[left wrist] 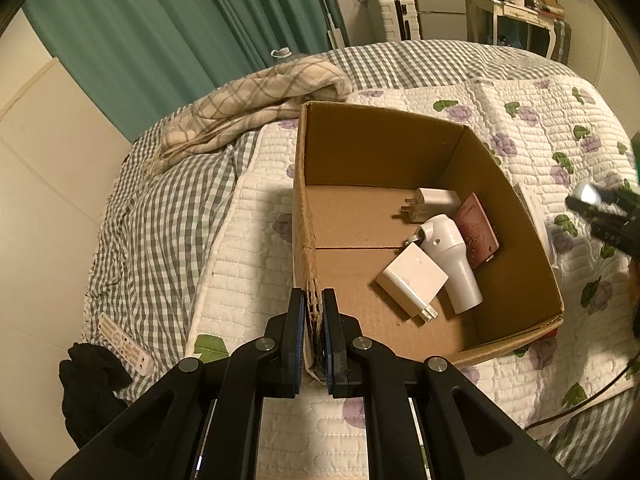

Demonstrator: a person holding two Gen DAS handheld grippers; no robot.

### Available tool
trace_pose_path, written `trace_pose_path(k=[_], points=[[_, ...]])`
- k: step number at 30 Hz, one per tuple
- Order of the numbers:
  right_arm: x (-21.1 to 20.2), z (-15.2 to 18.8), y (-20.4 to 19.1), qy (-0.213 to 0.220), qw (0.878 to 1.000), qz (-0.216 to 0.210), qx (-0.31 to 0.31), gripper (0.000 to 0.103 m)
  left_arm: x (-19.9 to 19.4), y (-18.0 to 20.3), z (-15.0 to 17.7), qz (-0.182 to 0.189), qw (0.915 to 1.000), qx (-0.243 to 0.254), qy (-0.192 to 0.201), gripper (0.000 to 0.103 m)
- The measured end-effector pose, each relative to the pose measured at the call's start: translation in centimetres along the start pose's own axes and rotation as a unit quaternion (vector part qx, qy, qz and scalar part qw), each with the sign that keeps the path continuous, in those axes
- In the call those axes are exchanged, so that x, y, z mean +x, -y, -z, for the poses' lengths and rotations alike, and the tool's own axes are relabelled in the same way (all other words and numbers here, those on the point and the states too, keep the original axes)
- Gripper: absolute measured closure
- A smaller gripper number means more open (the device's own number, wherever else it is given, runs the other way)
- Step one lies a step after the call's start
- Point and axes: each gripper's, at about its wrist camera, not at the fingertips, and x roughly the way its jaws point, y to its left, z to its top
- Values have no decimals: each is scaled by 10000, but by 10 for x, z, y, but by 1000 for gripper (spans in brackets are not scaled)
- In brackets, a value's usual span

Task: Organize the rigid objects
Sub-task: 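Grasp the light-blue earbud case with the right gripper, then carry the blue earbud case into the box and open the right gripper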

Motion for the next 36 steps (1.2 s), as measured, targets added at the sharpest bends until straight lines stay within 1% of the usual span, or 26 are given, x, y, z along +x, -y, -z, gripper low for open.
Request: trace_pose_path(k=[1,4,7,9,12,14,18,21,24,27,30,33,36], points=[[-3,-7,-1,62,10000,9,-46,49,0,1,0,-9,10000,15,-3,96],[-27,-26,-6,350,9990,106,-237,49,0,1,0,-6,10000,14,-10,96],[-60,-49,-14,730,9965,8,-417,49,0,1,0,-16,10000,27,-6,96],[-82,-69,-23,1012,9932,-112,-563,49,0,1,0,-15,10000,10,-12,96],[-107,-97,-50,1411,9860,-321,-830,49,0,1,0,-12,10000,-1,-19,96],[-121,-112,-72,1619,9801,-575,-998,49,0,1,0,-7,10000,-12,-24,96],[-130,-126,-117,1772,9695,-1037,-1338,49,1,0,1,8,10000,-46,-28,96],[-120,-121,-152,1645,9635,-1404,-1578,49,1,0,1,7,10000,-46,-27,96],[-103,-104,-176,1372,9624,-1597,-1716,49,1,0,1,19,10000,-59,-28,96],[-74,-90,-191,990,9642,-1657,-1819,49,1,0,1,32,10000,-68,-15,96],[-44,-75,-197,575,9670,-1690,-1819,49,0,0,2,30,10000,-68,-2,96],[-25,-66,-199,368,9686,-1603,-1865,49,0,1,2,22,10000,-62,-2,96],[-13,-61,-201,215,9687,-1623,-1868,49,0,1,3,22,10000,-61,-4,96]])
